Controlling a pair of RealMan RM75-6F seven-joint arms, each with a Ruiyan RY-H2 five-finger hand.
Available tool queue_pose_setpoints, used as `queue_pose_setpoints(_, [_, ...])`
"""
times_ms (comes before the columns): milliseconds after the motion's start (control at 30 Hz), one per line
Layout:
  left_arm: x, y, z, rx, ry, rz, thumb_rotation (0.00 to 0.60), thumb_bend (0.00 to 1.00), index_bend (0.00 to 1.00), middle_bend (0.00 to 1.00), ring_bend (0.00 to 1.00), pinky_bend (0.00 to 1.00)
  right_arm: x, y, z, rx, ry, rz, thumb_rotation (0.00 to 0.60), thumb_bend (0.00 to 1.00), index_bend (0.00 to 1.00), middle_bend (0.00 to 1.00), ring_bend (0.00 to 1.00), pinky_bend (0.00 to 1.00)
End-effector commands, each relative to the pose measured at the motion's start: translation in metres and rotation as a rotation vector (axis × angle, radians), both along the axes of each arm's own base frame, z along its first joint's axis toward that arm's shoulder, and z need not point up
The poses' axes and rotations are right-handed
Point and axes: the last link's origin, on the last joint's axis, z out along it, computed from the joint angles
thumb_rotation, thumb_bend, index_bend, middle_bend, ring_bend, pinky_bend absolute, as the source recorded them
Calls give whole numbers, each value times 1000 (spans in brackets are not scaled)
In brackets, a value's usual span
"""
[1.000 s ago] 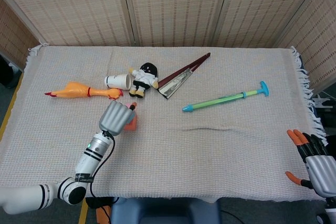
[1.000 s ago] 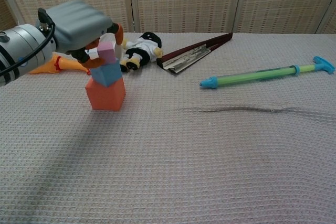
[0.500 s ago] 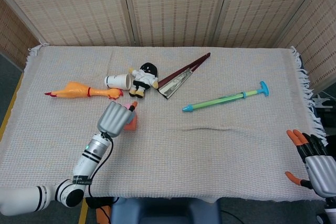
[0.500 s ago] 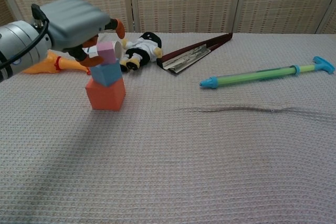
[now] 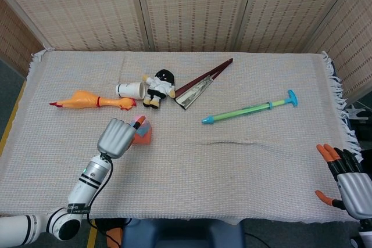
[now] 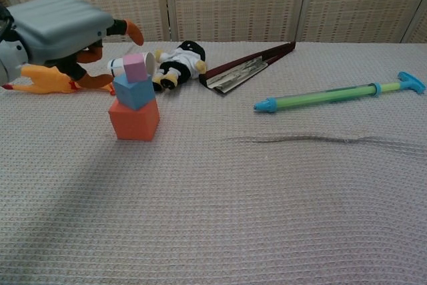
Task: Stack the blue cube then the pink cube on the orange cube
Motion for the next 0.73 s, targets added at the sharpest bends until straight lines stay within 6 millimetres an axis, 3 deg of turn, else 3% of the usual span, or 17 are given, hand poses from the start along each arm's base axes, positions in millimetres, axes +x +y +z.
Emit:
queue_pose_setpoints(33, [-36, -34, 25, -15, -104, 100, 600, 345, 162, 954, 983, 1000, 0, 1, 1, -2, 1, -1, 600, 62, 0, 0, 0, 0])
queue_pose_setpoints(100, [-59, -59, 39, -16, -179, 149, 600, 343, 145, 802, 845, 938, -1, 2, 1, -2, 3, -2, 600, 62, 0, 0, 0, 0])
queue_pose_setpoints(167, [-90, -93, 52, -30, -284, 203, 600, 343, 125, 549, 561, 699, -1, 2, 0, 1, 8, -4, 600, 63, 0, 0, 0, 0])
queue_pose_setpoints(200, [-108, -113, 58, -31, -354, 227, 600, 344, 115, 378, 359, 499, -1, 2, -1, 4, 12, -7, 600, 63, 0, 0, 0, 0])
queue_pose_setpoints(267, [-134, -141, 65, -22, -441, 264, 600, 344, 117, 217, 154, 288, -1, 3, -3, 9, 17, -10, 600, 63, 0, 0, 0, 0])
queue_pose_setpoints(400, [-175, -180, 79, 42, -501, 373, 600, 347, 138, 154, 40, 180, 0, 3, -9, 15, 31, -9, 600, 63, 0, 0, 0, 0])
queue_pose_setpoints(533, [-174, -185, 103, 99, -514, 371, 600, 357, 124, 122, 7, 157, 4, 4, -11, -4, 29, 38, 600, 62, 0, 0, 0, 0])
queue_pose_setpoints(733, [-179, -189, 112, 141, -461, 403, 600, 359, 119, 119, 6, 157, 5, 5, -14, -11, 33, 44, 600, 62, 0, 0, 0, 0])
